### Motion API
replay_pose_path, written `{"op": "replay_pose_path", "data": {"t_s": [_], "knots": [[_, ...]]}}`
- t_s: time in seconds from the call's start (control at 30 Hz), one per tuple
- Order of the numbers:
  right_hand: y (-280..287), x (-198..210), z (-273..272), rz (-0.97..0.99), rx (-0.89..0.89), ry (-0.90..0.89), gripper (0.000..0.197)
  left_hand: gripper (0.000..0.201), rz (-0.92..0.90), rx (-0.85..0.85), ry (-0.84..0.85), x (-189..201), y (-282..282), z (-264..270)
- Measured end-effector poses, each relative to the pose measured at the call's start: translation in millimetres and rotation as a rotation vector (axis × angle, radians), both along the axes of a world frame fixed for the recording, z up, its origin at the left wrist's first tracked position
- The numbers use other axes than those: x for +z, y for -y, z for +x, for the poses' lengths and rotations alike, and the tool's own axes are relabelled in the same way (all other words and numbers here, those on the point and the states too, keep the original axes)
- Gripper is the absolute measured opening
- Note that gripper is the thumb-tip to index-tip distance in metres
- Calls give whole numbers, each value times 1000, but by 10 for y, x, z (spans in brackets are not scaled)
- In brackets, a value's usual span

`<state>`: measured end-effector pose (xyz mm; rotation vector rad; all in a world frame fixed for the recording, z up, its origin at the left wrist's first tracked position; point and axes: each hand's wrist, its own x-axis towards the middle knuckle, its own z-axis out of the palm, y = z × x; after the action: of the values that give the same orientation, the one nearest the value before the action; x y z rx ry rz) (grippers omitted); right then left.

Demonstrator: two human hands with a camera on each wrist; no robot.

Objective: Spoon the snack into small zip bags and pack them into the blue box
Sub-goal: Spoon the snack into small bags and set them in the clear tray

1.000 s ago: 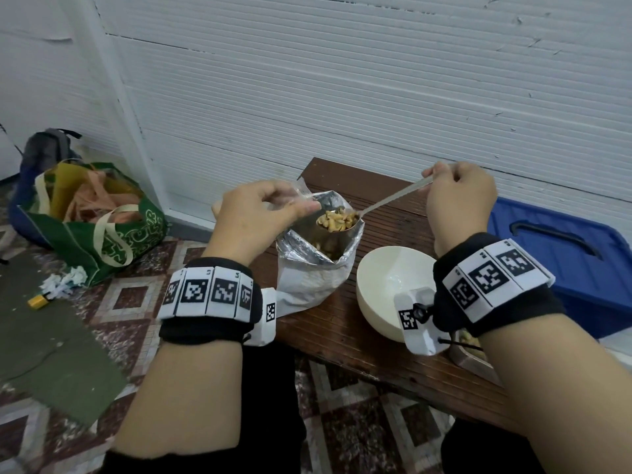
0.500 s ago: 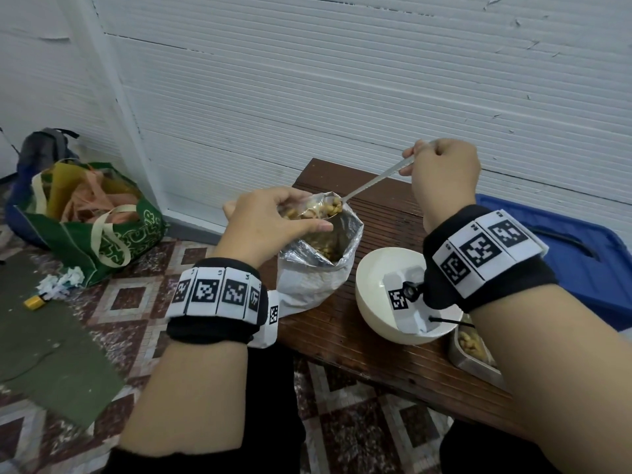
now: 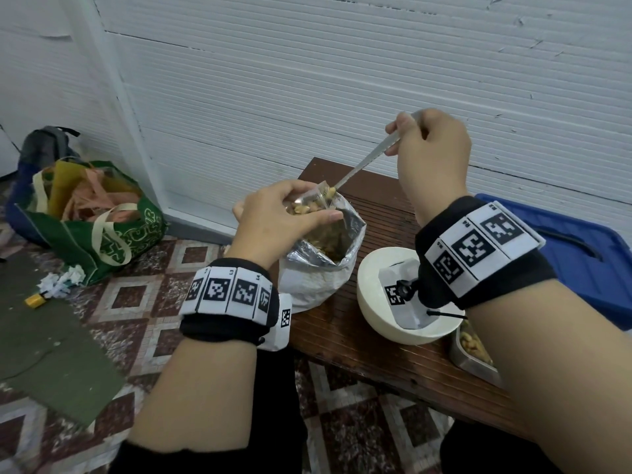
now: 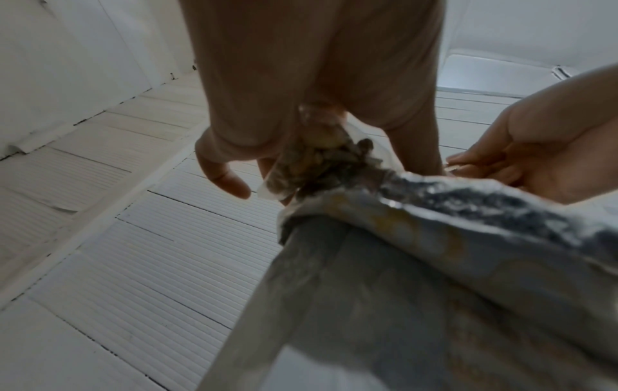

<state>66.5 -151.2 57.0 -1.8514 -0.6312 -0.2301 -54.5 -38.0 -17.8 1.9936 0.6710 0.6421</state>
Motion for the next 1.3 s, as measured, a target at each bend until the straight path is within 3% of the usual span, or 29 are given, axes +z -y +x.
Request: {"op": "replay_pose_path", "data": {"t_s": [0.17, 0.4, 0.53, 0.73, 0.93, 1.1, 1.3], "knots": [[29, 44, -23, 63, 38, 140, 23, 52, -82, 0, 57, -38, -21, 9], [136, 118, 7, 231, -33, 271, 19, 38, -109, 20, 161, -33, -51, 0], [245, 68, 106, 246, -172, 219, 24, 62, -126, 61, 219, -37, -79, -13], [309, -288, 19, 3, -185, 57, 25, 37, -197, 90, 357, 11, -76, -24], [248, -705, -210, -153, -82, -84, 18, 42, -143, 60, 411, 75, -2, -7], [268, -793, -289, -164, 6, -163, 16, 32, -112, 11, 417, 130, 89, 16], [487, -639, -245, 10, -10, -231, 30, 13, -125, -158, 432, 208, 343, 140]]}}
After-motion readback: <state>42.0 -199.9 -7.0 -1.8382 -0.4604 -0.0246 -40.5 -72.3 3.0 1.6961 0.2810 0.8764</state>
